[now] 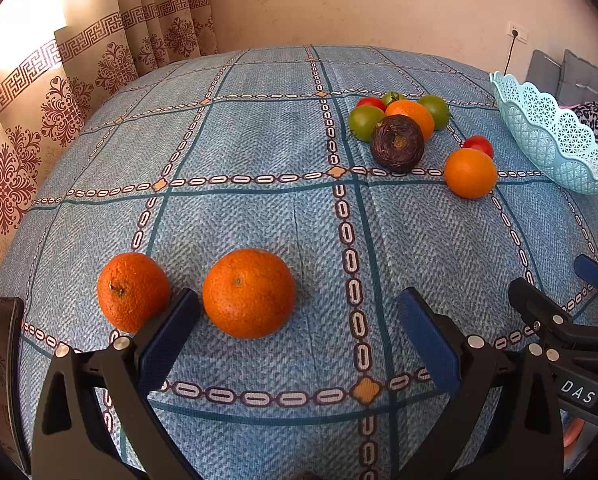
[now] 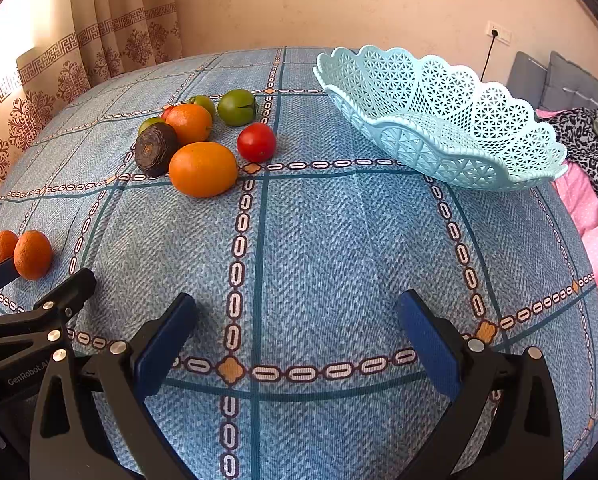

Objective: Organize fruits

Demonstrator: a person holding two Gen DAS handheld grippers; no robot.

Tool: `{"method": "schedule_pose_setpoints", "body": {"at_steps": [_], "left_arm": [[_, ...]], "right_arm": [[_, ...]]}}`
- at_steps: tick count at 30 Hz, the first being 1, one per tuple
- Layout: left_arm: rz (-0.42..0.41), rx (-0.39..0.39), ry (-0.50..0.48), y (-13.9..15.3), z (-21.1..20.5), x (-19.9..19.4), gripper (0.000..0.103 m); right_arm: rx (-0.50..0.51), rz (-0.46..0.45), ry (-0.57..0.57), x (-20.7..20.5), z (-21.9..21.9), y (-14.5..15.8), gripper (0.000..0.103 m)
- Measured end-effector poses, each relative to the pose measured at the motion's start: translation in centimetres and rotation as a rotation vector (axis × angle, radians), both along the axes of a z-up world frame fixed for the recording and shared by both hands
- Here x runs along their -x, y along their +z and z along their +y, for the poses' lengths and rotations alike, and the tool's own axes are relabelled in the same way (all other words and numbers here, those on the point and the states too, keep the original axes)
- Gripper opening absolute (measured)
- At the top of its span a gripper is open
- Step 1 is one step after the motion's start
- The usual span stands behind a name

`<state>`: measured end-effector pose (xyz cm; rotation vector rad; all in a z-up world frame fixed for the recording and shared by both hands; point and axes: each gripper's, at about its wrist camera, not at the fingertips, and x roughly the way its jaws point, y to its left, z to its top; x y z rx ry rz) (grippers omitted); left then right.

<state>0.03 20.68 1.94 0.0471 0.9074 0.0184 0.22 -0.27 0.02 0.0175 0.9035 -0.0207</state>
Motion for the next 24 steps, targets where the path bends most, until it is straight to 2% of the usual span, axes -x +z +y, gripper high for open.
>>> {"method": "schedule_pose_setpoints", "body": {"at_steps": [24], "left_arm": [[0.0,-0.005,0.001,-0.11,0.09,0.05,0.101]], "right_arm": [[0.002,0.001,0.0,0.0,0.02,-0.09,0.098]]}}
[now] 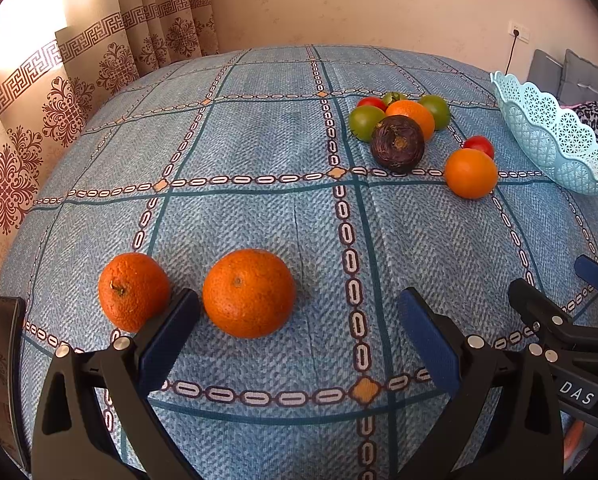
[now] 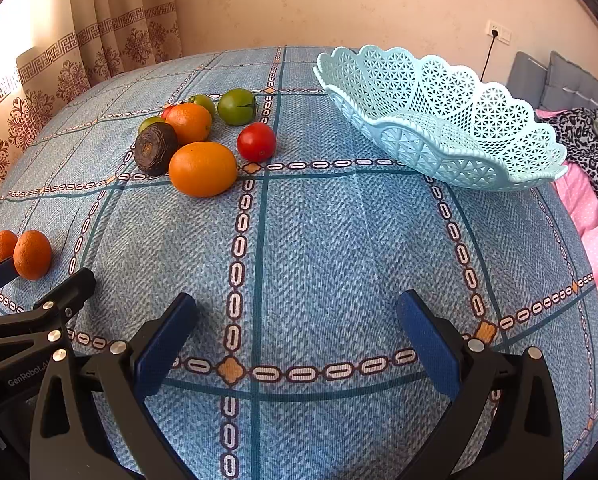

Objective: Organize fruits

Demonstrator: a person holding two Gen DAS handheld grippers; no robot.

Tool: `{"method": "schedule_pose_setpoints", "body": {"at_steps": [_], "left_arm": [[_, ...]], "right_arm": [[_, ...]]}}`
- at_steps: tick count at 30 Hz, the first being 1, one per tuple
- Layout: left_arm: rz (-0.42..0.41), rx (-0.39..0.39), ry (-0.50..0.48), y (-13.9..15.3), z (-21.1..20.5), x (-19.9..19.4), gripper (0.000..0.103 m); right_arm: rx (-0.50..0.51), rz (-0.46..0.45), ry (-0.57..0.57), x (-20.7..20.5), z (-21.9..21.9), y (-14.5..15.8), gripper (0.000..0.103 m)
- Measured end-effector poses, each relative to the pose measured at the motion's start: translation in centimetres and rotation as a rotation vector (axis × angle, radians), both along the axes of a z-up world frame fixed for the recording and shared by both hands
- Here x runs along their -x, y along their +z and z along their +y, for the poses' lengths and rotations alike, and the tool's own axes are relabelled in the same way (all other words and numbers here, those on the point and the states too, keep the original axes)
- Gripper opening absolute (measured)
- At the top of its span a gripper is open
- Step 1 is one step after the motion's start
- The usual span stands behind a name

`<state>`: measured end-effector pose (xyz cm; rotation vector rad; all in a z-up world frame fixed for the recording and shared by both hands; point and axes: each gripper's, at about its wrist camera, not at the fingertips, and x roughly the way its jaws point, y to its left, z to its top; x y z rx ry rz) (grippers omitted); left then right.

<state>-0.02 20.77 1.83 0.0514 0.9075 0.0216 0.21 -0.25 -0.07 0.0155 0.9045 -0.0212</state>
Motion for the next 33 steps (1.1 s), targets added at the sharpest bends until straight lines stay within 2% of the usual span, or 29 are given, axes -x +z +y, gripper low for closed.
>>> {"method": "schedule_pose_setpoints", "body": {"at_steps": [8,21,28,33], "left_arm": [[-0.039,-0.01,-0.007,0.9,-0.2,0.7,0.1],[-0.139,-0.013,-0.003,4.1,0.4,2.7,0.1],[-0.175,-0.029,0.025,5.4,2.3,3.8,0.1],[-0.164,-0.032,0.046,5.3,4.2,4.7,0.1]], "right_arm": [[-0.01,-0.01,0.006,0.2,0.0,0.4,0.098],[-0.063,-0.105,0.032,1.9,0.1,3.6,0.098],[-0.074,-0.121,0.062,2.2,1.0,4.2,0.098],[-0.078,-0.12,0.094,1.7,2.3,4.3,0.098]]}}
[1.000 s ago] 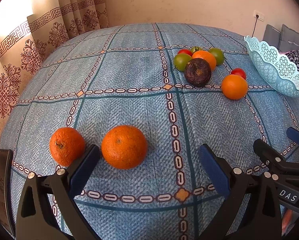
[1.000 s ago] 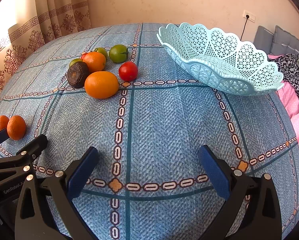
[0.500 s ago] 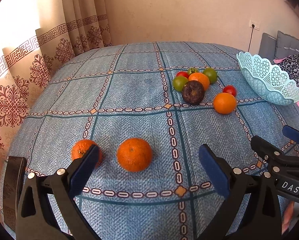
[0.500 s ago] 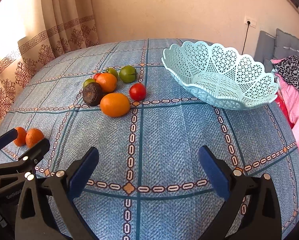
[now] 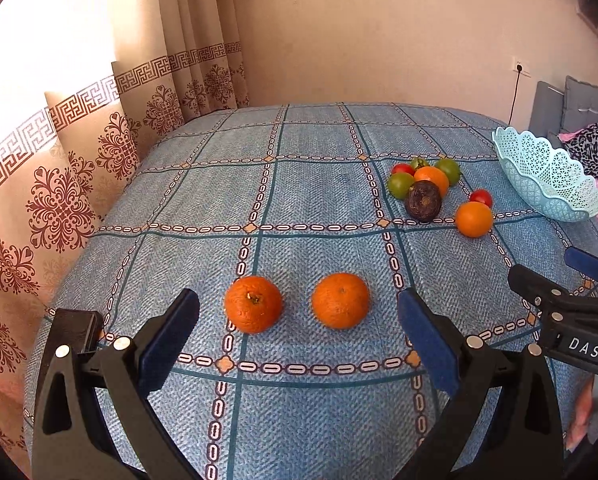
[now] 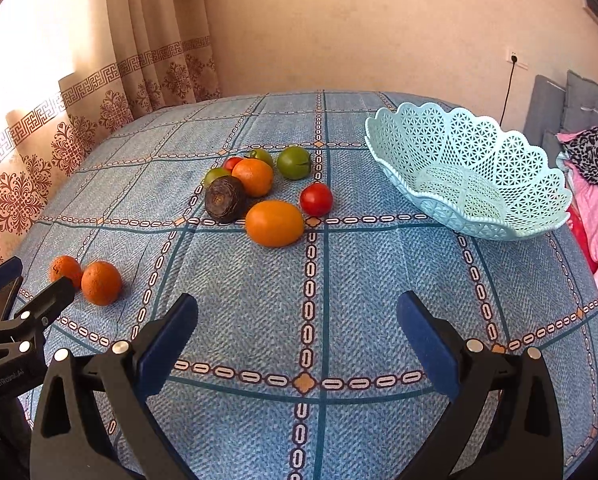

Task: Organize fruits
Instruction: 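Move both tools toward the two loose oranges, then grasp one orange with the right tool while the left tool grasps the other orange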

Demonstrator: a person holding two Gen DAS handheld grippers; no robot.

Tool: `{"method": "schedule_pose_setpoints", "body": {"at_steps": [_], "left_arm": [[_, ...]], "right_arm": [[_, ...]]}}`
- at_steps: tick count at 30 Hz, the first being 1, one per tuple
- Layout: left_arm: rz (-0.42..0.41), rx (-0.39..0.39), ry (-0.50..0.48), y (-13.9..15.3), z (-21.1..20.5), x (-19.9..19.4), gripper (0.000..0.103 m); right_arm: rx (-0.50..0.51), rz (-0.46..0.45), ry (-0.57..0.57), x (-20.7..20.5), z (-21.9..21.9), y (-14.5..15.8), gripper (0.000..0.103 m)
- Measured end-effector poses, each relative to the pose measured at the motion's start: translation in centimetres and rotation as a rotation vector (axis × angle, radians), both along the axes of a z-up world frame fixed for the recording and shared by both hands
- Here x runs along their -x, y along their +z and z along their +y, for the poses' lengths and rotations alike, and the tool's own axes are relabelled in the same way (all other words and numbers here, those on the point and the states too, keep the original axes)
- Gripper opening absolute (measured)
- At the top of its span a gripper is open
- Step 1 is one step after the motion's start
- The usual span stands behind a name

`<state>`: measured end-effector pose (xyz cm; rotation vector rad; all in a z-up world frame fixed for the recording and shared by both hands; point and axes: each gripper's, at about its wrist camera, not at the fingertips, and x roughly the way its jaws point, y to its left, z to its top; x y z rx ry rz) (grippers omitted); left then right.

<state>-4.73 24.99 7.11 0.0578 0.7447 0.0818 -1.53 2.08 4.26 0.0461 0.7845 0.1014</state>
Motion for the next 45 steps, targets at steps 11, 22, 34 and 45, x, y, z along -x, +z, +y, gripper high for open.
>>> {"method": "schedule_pose_setpoints", "body": {"at_steps": [11,22,34,45], "left_arm": [[0.065,0.029,0.002,-1.3,3.0,1.3,0.1],[0.069,-0.008,0.061,-1.6,6.7,1.7,0.1],[0.065,-0.078,0.101,-2.0,8.6,2.0,0.101],[0.081,-0.042,0.097,-2.4,8.7,1.5,0.101]], "right_arm": [[-0.055,0.031,0.138,0.1,4.1,-0.3,0.098],[-0.042,0.041,0.285,-0.5,10.8,0.2,0.098],[-0.017,0.089,0.354,-1.6,14.7,-1.1,0.08],[-0.034,0.118,0.367,-1.4,14.9,-1.9,0.045]]}}
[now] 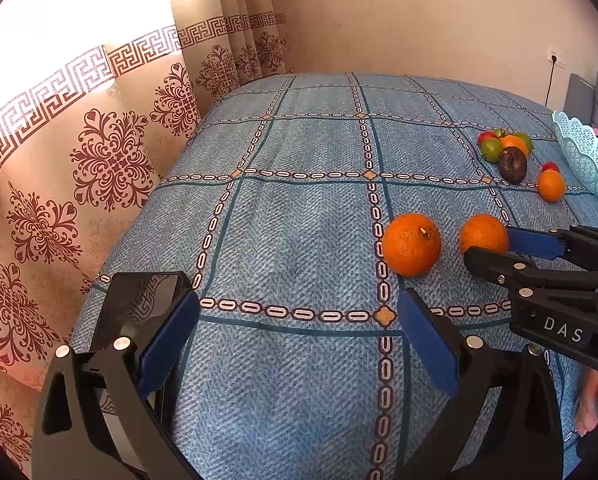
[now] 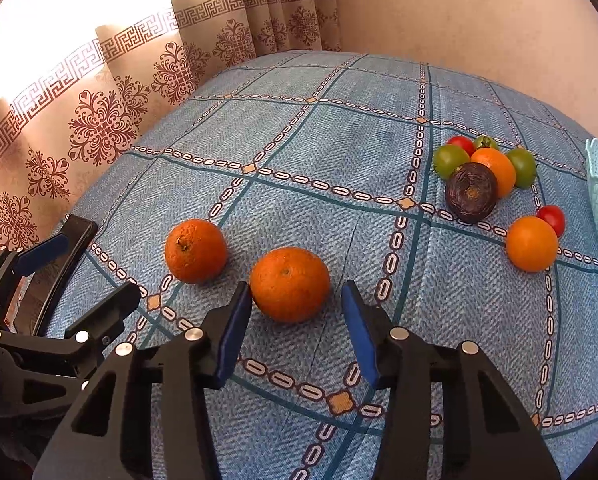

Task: Organize fruits
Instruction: 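Grasp one orange with the right tool while the left tool grasps the other orange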

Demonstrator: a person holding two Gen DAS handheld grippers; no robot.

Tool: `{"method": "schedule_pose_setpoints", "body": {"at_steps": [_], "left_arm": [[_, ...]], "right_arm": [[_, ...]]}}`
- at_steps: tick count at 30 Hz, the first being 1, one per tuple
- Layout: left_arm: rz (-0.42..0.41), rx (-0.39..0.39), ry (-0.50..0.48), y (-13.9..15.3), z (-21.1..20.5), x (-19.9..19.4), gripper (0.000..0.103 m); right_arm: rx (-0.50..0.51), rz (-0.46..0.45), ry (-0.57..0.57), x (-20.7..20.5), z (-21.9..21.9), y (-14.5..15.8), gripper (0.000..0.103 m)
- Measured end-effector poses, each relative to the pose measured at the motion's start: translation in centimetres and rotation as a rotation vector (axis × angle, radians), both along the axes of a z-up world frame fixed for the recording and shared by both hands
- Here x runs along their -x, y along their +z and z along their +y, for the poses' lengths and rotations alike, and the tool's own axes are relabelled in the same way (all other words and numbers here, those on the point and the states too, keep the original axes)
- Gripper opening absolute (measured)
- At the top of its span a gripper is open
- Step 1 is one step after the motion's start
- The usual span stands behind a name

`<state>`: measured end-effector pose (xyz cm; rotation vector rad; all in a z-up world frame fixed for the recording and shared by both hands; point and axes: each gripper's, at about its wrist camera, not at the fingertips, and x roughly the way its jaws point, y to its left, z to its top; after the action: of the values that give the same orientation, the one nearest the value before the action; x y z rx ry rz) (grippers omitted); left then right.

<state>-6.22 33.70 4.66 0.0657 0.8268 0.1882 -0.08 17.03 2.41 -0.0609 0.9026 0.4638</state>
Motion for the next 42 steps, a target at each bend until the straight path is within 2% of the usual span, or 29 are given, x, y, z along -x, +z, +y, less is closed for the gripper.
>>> {"method": "schedule_pose_setpoints", "body": {"at_steps": [6,15,17,21,22,26,38,42], "left_arm": [[0.004,0.001,-0.022,0.0,-1.2,-0.5,0.101],[0.011,-0.005,-0.025,-0.2,-1.8,-0.7,0.101],[0.012,-0.002,-0.02,-0.2,-1.5,-0.7,0.101],[0.013,0.004,-0.014,-0.2,-1.1,-0.7,0.101],[0.015,0.004,-0.013,-0.3,-1.1,-0.7,0.101],[0.021,0.012,-0.016,-0.5,-1.1,-0.8,0.101],[0.021,0.079,-0.078,-0.7,-3.2,-2.0,0.1],[0.031,0.11,-0.101,-0.8,-4.0,-3.0,0.089]], "right_arm": [[-0.008,-0.034,-0.02,0.3,-1.3,0.8,0.041],[-0.042,0.027,0.002,-0.4,-1.0,0.3,0.042],[-0.045,0.043,0.003,-0.7,-0.8,0.0,0.053],[-0.06,0.069,0.013,-1.4,-0.2,-0.4,0.055],[-0.053,0.061,0.016,-1.3,0.0,-0.4,0.054],[-0.062,0.052,0.024,-1.0,0.0,-0.2,0.04],[-0.091,-0.011,-0.111,0.4,-4.9,1.6,0.04],[-0.093,-0.005,-0.146,0.5,-6.4,1.4,0.04]]}}
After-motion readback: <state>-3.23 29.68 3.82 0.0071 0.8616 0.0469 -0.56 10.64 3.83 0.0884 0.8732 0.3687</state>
